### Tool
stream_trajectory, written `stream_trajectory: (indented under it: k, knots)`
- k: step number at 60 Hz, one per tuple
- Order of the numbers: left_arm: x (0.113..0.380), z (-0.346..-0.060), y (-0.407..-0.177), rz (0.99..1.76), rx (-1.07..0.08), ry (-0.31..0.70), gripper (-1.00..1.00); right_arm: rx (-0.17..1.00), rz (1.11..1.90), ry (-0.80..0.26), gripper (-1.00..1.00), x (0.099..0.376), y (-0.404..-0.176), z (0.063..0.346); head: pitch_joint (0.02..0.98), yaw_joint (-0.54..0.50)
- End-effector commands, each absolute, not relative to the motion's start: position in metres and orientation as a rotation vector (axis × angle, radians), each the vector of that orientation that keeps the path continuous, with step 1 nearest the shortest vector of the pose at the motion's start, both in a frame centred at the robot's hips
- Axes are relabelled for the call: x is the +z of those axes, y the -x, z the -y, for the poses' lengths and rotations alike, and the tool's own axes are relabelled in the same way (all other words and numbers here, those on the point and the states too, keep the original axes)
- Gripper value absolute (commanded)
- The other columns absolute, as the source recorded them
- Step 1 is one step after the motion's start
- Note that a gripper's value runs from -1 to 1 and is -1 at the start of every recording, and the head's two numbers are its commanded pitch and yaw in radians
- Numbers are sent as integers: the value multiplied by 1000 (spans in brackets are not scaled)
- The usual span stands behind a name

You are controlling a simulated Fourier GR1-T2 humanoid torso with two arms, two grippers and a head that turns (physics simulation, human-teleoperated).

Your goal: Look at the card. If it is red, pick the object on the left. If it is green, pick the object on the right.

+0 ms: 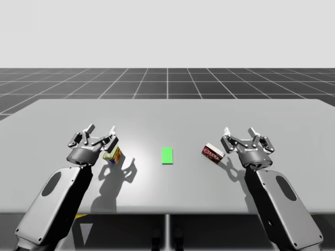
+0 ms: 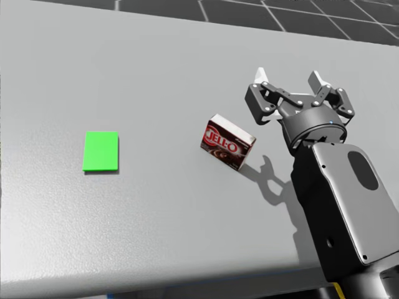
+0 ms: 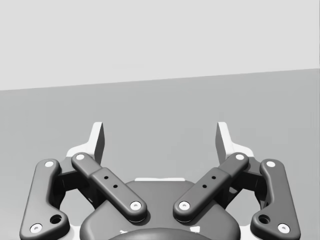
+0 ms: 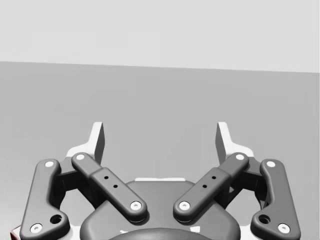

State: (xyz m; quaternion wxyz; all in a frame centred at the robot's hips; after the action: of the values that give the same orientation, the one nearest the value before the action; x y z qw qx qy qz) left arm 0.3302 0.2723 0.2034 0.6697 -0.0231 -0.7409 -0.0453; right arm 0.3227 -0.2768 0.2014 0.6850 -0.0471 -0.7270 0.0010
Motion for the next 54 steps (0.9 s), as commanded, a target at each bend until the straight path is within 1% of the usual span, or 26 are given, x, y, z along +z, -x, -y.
stream_trajectory:
  k: [1,6,8,17,23,25,29,30,38,40,43,44,47,50,52,53,54]
  knots:
    - [203,-271,-331,1670,-102,54,-1000,2,1629,104,-1000,201,-323,277,846,-317]
    - [203,-271,-331,1669,-103,55,-1000,1,1631,107,-1000,202,-323,277,841,-327]
    - [203,-272,-331,1670,-103,55,-1000,4,1641,124,-1000,202,-322,276,839,-328]
    - [203,-272,-331,1670,-102,55,-1000,2,1635,111,-1000,203,-323,276,832,-330]
    - [203,-272,-331,1669,-102,55,-1000,-1,1629,97,-1000,203,-323,276,828,-330]
    - [203,-272,-331,1669,-102,55,-1000,6,1624,75,-1000,203,-322,275,828,-330]
    - [203,-272,-331,1668,-102,53,-1000,5,1620,83,-1000,203,-321,275,829,-333]
    - [202,-272,-331,1667,-102,53,-1000,0,1614,55,-1000,204,-321,275,830,-334]
    - [201,-272,-332,1661,-100,52,-1000,-2,1621,36,-1000,209,-317,275,830,-339]
    - [201,-271,-332,1659,-99,53,-1000,18,1610,-1,-1000,211,-315,276,829,-338]
    - [200,-271,-332,1657,-98,52,-1000,24,1612,-32,-1000,213,-312,277,828,-340]
    - [199,-271,-332,1655,-98,52,-1000,49,1616,-70,-1000,215,-310,279,827,-341]
    - [199,-271,-332,1653,-98,53,-1000,68,1617,-98,-1000,216,-306,281,826,-342]
    - [199,-271,-332,1652,-99,53,-1000,70,1620,-167,-1000,216,-302,283,826,-344]
    - [198,-270,-332,1650,-100,53,-1000,84,1630,-165,-1000,215,-298,284,826,-345]
    - [198,-271,-333,1650,-100,54,-1000,82,1654,-192,-1000,213,-296,284,825,-346]
    - [198,-271,-333,1649,-101,54,-1000,89,1667,-190,-1000,212,-295,284,824,-346]
